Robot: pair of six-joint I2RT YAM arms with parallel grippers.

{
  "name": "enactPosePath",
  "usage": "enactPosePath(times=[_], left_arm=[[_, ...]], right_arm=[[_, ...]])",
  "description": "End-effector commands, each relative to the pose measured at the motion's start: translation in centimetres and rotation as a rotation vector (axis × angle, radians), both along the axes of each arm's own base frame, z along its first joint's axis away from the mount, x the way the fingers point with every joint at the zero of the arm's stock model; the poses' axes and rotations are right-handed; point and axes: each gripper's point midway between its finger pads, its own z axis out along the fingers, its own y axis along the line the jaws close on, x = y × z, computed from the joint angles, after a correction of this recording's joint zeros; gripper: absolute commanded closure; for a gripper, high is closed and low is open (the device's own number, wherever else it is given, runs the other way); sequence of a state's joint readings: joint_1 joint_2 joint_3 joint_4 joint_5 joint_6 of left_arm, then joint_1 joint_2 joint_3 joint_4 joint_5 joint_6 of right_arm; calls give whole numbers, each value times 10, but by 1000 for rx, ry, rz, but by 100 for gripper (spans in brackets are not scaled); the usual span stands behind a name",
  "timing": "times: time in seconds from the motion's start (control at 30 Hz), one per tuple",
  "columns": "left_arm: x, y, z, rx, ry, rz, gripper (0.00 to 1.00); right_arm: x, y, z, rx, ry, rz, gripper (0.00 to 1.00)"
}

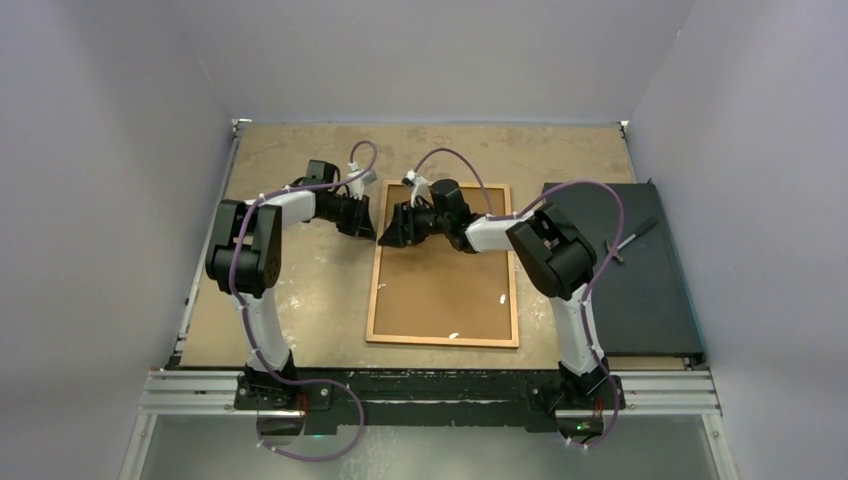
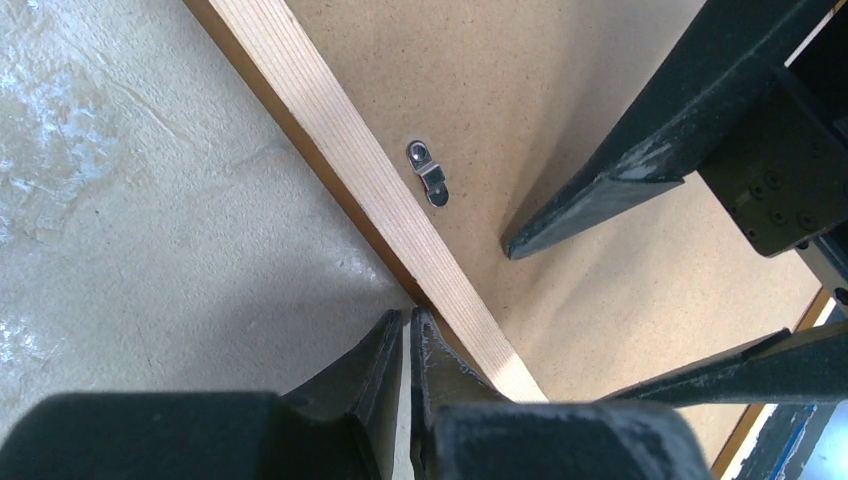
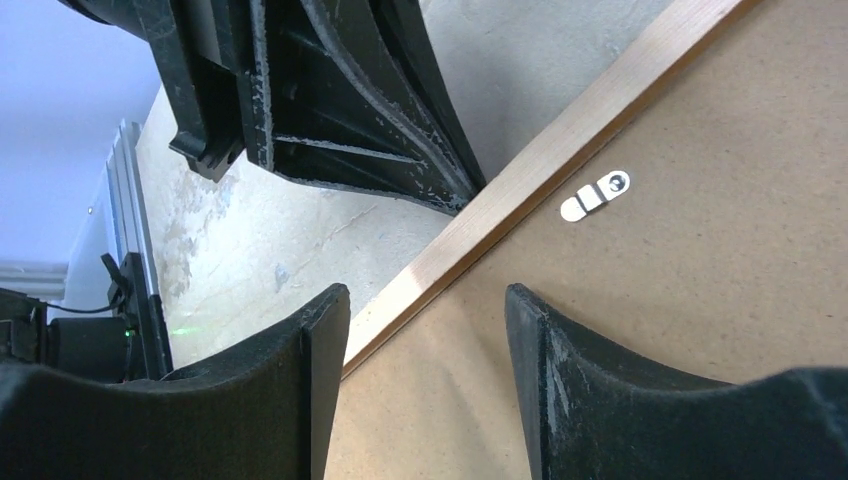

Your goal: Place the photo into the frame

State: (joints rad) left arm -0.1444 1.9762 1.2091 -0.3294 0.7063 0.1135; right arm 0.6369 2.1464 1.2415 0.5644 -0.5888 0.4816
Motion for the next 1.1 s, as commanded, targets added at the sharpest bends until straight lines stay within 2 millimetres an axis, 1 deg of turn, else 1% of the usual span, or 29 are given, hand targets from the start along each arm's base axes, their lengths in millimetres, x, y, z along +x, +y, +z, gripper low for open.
enactPosePath(times=[0.0,0.03,0.17,0.3,0.4,0.6,0.77,0.93,1.07], left_arm=[[5,-8,25,-42,-45,-22,95],[5,-8,28,-48,-48,-22,94],[3,-12,35,-78,-44,-26,83],[0,-15,28,-93,-14,-35,77],[-2,-16,24,-103,2,-40,75],[-3,-12,41,-101,-30,-66,76],[-9,-12,46,-110,-33,-90,80],[-13,-21,40,-127,-14,-104,82],[-13,-24,32,-122,-5,-109,84]], right_arm=[[12,-9,18,19,-25,-43,39],[14,-10,17,22,-20,-48,39],[23,-13,13,27,-12,-72,38],[30,-11,11,42,-6,-77,39],[33,-8,7,44,-5,-82,40],[34,-8,0,45,9,-91,42],[35,-6,0,61,13,-98,43],[35,-6,-1,69,20,-104,44],[34,-6,-2,71,26,-107,44]])
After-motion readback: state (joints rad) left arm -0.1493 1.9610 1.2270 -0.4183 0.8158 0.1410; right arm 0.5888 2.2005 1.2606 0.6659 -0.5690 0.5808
